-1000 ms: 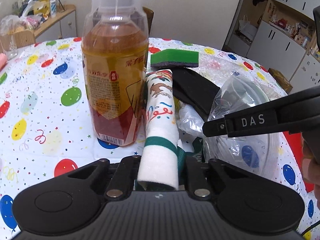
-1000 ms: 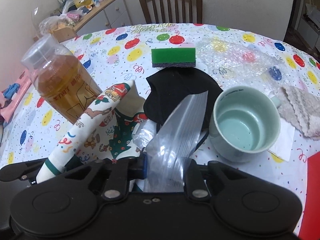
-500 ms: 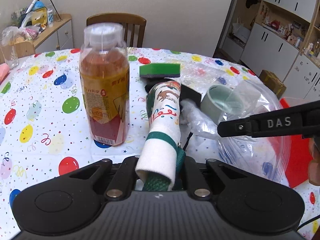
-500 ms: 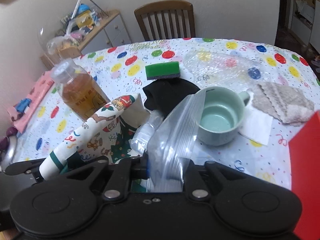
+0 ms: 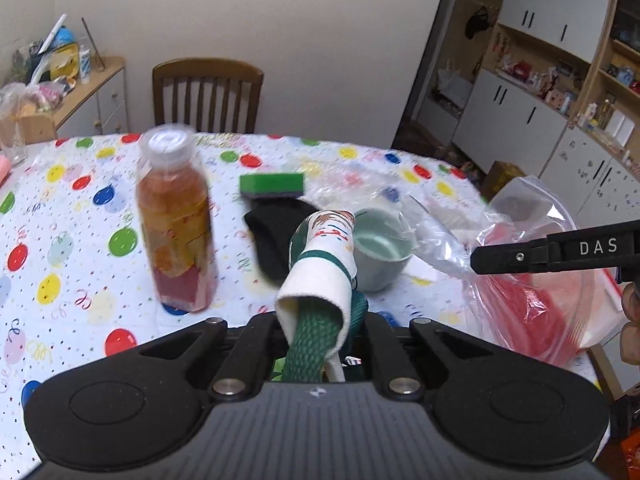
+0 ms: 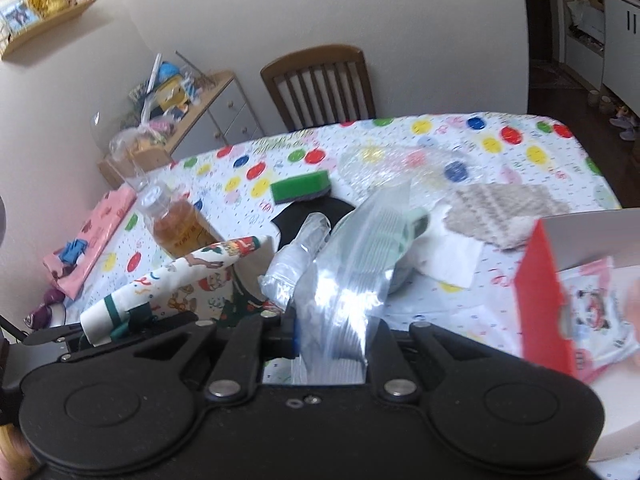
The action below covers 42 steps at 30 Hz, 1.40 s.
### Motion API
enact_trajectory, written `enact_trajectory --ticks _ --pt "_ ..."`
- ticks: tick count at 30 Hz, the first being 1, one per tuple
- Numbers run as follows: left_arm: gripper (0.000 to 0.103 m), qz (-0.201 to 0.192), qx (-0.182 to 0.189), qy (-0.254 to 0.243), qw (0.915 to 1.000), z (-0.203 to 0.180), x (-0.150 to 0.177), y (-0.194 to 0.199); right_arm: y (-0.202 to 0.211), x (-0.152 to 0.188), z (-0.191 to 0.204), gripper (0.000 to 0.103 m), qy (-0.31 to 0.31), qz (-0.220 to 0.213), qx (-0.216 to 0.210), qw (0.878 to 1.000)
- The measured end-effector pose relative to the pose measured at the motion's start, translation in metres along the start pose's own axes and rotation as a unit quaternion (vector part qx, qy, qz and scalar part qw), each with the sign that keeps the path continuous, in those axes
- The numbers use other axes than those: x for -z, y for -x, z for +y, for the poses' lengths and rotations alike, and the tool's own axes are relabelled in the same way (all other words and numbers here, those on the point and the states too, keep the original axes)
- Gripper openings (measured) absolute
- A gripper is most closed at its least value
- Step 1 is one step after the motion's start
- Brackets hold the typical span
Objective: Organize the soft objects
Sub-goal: 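Carry the zip bag and Christmas cloth over the white box with both tools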
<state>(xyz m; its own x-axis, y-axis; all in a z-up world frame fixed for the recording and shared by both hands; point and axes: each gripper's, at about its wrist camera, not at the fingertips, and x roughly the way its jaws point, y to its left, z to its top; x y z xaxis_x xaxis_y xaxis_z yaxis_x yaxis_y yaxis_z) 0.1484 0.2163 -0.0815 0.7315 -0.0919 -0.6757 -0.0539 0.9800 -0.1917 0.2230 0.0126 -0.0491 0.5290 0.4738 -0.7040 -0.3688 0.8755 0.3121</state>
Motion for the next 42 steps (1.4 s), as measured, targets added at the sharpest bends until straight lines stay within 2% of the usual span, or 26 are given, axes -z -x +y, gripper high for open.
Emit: enact_trajectory --ticks 6,16,30,42 --pt "0.006 -0.018 0.034 -0.007 0.9992 -0.028 -0.014 0.020 0.041 -0.004 -0.030 0.010 -0.010 -0.021 0.007 1.000" --pt "0.006 -0.054 0.095 -0.043 0.9931 -0.106 -0.044 0.031 0.091 -0.008 -0.093 0.010 -0.034 -0.056 0.033 0.997" --pt "0.006 -0.062 0.140 -0.082 0.9848 -0.232 -0.061 -0.011 0.127 -0.005 -0.202 0.010 -0.072 -0.080 0.092 0.990" --pt "0.006 -0.066 0.151 -0.072 0.9837 -0.315 -0.069 -0.055 0.136 -0.004 -0.281 0.010 -0.083 -0.075 0.127 0.986"
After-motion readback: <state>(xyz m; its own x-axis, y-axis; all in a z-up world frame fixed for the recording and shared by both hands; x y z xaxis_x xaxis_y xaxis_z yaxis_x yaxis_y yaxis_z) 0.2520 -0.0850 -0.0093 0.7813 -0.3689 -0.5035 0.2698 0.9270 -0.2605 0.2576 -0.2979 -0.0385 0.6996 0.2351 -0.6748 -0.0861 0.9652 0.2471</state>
